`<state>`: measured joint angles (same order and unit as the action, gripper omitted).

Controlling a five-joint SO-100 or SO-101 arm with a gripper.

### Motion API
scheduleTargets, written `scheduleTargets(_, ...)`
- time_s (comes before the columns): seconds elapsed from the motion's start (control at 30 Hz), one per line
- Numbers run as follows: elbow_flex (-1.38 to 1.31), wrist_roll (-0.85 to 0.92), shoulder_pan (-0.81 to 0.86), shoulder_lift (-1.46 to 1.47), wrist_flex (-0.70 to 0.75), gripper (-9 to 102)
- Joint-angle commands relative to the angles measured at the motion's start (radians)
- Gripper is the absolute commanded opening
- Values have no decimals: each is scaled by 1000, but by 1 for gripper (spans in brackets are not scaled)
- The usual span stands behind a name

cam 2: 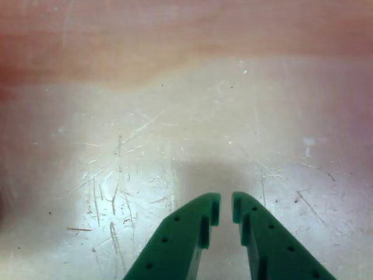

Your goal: Put all lego bricks in the bin.

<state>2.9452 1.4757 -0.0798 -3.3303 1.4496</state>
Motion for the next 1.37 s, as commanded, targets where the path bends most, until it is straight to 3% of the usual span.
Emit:
scheduleTargets(0.0, 25, -5, -3, -25, -15, 3)
scheduleTargets(0.2, 201, 46, 12, -43, -123, 3)
scheduleTargets(0.37, 201, -32, 21, -43, -121, 4)
scheduleTargets(0.47, 201, -97, -8, -43, -121, 12)
scheduleTargets(1.33, 201, -97, -26, -43, -121, 12)
